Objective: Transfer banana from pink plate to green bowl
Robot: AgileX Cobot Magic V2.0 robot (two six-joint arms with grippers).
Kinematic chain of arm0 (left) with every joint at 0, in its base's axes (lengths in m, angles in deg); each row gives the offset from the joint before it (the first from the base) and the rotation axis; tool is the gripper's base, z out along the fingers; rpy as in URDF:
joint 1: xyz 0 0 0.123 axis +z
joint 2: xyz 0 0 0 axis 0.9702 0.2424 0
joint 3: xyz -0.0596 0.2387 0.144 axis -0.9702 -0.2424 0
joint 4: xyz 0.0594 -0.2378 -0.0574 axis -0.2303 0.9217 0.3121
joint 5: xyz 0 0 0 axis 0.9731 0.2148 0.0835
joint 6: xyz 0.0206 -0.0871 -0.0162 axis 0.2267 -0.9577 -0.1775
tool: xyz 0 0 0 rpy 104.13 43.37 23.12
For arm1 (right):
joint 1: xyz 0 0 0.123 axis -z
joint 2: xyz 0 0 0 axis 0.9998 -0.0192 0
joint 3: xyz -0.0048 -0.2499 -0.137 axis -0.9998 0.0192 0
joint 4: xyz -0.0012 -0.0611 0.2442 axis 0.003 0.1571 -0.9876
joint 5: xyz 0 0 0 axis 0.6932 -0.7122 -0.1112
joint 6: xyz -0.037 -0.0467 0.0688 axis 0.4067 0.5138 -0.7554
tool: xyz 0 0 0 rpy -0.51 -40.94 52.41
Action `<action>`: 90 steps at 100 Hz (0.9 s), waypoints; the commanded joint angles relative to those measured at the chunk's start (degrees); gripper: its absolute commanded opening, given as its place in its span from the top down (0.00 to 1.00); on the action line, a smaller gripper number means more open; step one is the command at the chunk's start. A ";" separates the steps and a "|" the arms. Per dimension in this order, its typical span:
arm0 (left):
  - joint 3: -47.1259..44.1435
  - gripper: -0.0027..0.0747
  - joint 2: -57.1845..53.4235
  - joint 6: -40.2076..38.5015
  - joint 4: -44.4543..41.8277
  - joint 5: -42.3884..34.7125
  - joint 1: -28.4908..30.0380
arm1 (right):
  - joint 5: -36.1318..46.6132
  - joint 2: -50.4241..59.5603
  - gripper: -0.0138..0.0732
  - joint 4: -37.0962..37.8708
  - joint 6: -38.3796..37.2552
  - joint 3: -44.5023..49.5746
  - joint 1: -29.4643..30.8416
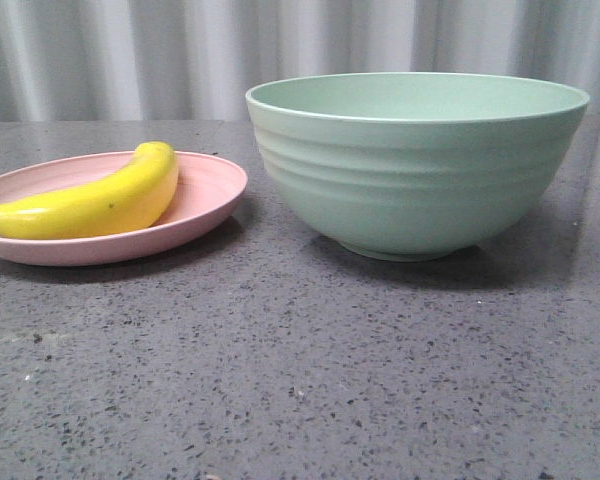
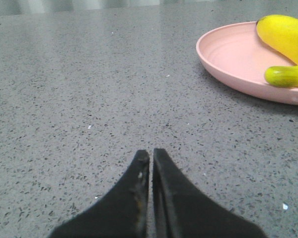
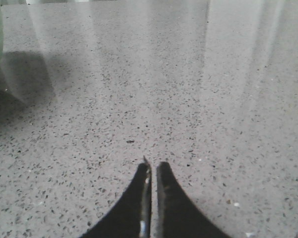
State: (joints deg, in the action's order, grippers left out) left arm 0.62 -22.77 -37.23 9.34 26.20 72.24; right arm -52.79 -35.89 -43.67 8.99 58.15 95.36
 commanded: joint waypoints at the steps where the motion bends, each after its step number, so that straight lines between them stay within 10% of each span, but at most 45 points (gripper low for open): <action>1: -0.59 0.99 -1.70 -0.12 0.09 -3.71 -0.42 | 1.12 1.31 0.91 -0.06 0.04 1.12 0.32; 90: -0.59 0.99 -1.70 2.60 -7.42 -4.10 -0.42 | 1.12 1.31 0.91 -0.06 0.04 1.12 0.32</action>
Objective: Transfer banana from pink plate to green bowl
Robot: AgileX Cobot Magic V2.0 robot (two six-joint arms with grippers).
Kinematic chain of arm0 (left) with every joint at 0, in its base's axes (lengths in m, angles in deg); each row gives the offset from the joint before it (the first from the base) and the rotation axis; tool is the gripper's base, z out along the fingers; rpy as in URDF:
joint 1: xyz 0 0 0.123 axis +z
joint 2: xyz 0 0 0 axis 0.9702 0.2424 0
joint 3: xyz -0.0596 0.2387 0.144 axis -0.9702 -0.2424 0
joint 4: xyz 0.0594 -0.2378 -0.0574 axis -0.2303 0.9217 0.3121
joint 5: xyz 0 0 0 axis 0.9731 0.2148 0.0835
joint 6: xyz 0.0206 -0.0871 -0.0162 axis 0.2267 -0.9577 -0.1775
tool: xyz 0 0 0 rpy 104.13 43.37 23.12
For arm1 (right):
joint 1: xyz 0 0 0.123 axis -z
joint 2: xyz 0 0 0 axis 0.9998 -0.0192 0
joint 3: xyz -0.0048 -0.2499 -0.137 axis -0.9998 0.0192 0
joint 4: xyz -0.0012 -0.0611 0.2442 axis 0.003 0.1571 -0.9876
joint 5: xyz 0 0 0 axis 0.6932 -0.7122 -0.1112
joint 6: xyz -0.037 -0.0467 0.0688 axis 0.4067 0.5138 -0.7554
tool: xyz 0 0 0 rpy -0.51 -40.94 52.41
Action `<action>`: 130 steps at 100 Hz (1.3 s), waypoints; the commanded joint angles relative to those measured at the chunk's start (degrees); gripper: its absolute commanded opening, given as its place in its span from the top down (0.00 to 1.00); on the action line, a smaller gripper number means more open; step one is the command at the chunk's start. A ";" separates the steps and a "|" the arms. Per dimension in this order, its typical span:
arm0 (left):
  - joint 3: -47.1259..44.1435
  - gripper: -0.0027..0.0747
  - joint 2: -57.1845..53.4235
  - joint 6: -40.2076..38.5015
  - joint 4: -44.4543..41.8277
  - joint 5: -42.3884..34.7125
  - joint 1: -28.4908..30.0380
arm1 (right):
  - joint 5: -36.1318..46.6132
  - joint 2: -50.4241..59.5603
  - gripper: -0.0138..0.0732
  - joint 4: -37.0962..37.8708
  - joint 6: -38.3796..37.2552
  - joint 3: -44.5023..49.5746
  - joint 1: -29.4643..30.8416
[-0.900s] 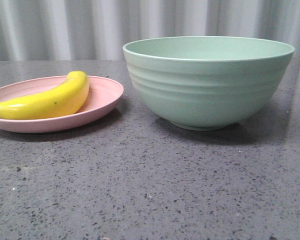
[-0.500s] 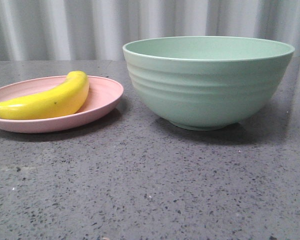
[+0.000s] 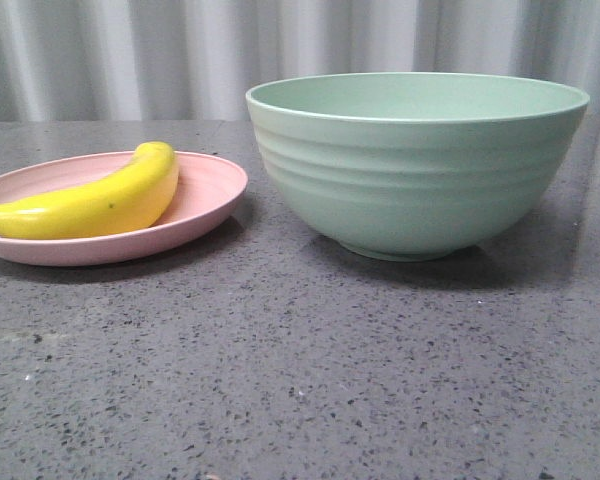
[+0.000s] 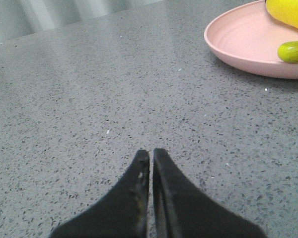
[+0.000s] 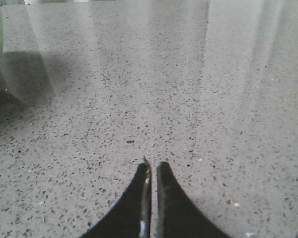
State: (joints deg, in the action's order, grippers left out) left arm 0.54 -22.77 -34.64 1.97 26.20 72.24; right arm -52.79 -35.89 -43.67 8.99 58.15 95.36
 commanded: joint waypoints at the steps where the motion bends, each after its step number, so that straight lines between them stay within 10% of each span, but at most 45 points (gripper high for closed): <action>1: -0.51 0.99 -1.70 0.00 -0.05 -4.23 -0.42 | 1.12 1.31 0.91 -0.06 0.04 1.12 0.32; 130: -0.51 0.99 -1.70 0.00 6.73 -18.55 -0.42 | 18.24 1.31 0.91 0.20 0.04 1.12 0.32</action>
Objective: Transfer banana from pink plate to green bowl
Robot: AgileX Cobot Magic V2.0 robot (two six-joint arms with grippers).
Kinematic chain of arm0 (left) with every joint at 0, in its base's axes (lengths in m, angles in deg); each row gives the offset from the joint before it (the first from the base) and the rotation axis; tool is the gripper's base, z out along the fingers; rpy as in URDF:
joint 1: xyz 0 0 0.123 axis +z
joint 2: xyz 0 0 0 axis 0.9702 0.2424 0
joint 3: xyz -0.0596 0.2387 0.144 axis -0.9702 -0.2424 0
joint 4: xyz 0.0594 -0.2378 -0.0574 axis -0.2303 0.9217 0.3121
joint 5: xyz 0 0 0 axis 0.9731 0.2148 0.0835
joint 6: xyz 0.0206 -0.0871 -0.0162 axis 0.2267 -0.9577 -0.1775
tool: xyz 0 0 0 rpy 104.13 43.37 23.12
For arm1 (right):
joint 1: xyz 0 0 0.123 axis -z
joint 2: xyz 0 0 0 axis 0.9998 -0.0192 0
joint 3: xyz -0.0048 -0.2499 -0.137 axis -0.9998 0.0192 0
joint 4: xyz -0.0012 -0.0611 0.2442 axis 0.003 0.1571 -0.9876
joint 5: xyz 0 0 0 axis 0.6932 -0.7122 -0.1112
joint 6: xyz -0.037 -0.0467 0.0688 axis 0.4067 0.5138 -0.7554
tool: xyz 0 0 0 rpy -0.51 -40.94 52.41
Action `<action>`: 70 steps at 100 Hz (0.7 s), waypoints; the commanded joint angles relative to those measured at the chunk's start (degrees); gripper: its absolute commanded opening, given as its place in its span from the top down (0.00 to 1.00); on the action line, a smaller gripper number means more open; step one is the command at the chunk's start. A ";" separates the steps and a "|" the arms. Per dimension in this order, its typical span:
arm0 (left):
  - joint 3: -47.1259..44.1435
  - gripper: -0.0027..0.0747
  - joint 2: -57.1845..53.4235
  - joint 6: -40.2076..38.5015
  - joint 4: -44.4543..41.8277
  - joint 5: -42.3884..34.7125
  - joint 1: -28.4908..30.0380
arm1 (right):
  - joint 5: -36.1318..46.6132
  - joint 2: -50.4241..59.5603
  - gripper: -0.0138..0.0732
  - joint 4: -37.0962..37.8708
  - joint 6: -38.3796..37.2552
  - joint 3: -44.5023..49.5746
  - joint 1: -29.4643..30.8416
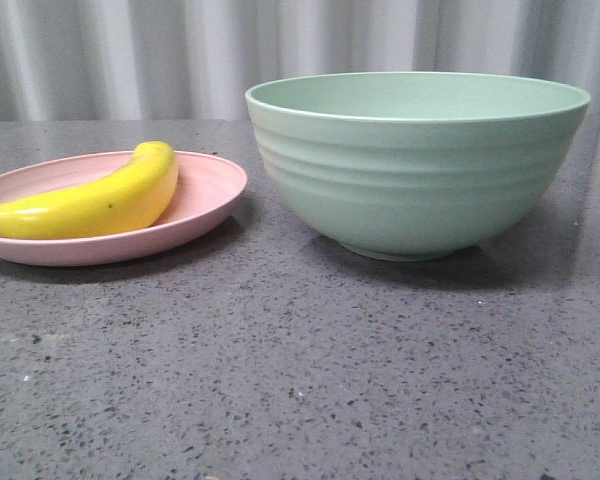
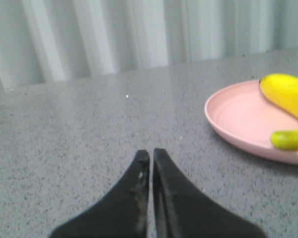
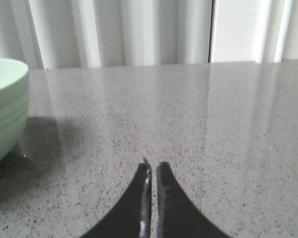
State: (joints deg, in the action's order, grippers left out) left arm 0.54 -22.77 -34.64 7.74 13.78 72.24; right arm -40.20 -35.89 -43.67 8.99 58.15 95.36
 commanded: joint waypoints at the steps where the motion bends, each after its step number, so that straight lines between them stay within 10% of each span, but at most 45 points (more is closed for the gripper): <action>1: -0.51 0.99 -1.70 0.00 0.96 -6.32 -0.42 | 5.65 1.31 0.91 0.20 0.04 1.12 0.32; 70: 13.78 0.99 10.96 0.00 7.32 -1.24 -0.42 | -6.29 -12.20 0.91 -3.84 0.04 -14.17 -0.67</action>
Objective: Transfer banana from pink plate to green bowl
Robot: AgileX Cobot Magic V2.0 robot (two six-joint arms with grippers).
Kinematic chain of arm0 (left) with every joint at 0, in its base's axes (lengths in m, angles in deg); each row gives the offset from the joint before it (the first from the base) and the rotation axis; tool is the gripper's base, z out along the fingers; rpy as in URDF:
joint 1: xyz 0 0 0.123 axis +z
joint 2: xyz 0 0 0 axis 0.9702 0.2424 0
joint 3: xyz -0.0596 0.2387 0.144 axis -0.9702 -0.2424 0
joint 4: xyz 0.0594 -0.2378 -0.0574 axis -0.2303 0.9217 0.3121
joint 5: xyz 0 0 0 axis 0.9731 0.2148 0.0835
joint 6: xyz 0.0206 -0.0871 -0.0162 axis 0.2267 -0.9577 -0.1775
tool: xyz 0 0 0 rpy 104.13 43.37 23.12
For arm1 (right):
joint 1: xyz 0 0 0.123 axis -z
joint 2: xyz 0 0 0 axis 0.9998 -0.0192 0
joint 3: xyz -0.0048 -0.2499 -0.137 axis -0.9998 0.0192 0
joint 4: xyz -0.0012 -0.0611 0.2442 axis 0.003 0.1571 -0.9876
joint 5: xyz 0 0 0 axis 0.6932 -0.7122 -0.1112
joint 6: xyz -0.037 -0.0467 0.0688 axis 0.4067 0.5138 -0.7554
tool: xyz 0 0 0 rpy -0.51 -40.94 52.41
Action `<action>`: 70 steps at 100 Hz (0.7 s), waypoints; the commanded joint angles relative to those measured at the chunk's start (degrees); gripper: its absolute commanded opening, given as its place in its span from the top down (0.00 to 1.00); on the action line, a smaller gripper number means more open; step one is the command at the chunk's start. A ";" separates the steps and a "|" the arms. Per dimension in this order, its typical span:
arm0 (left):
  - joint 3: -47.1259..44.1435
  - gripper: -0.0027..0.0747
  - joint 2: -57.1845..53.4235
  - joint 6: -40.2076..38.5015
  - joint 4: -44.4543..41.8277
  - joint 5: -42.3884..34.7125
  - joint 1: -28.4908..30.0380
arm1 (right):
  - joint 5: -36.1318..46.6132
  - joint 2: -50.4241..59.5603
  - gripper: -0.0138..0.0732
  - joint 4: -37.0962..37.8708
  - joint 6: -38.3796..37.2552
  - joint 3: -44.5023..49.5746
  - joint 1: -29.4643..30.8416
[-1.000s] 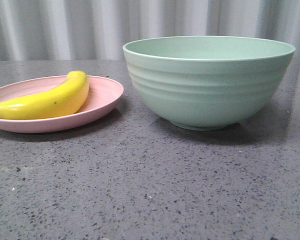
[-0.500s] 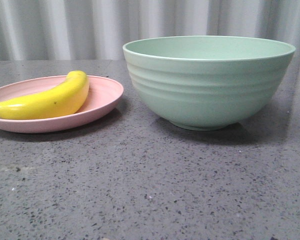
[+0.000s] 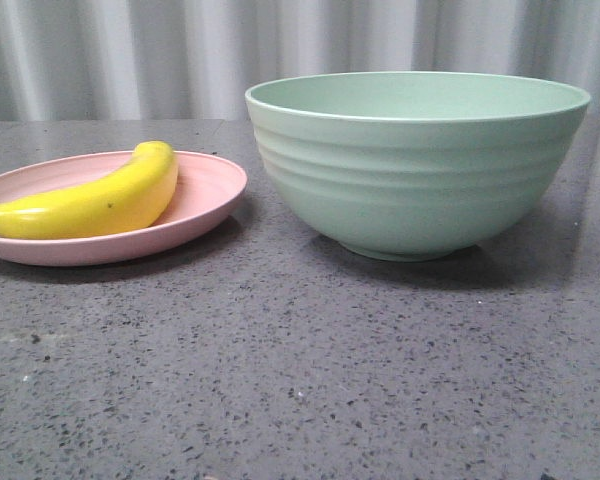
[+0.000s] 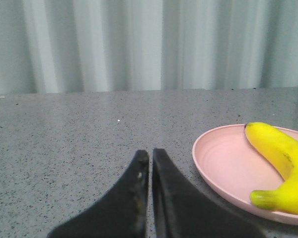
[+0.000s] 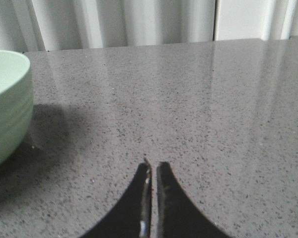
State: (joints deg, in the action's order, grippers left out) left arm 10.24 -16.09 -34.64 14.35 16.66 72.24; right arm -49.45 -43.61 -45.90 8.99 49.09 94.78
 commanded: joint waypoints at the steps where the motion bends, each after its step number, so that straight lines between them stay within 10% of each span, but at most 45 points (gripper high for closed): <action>1: 4.41 0.99 4.62 0.00 0.70 -4.57 -0.42 | 2.86 -4.89 0.91 -1.74 0.04 -5.78 -0.09; 26: 5.96 0.98 15.46 0.00 0.80 -14.44 -0.42 | 1.52 -17.82 0.91 -2.01 0.04 -12.92 -0.09; 52: 5.96 0.38 21.88 0.00 0.95 -25.58 -0.42 | 2.93 -23.01 0.91 -5.23 0.04 -12.92 -0.09; 70: 10.46 0.39 25.93 0.00 0.95 -19.42 -1.21 | 3.03 -23.58 0.91 -5.23 0.04 -12.92 -0.09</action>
State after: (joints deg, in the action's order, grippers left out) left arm 16.26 7.53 -34.64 14.89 -2.25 72.11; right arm -51.12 -66.56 -50.84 8.99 38.29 94.78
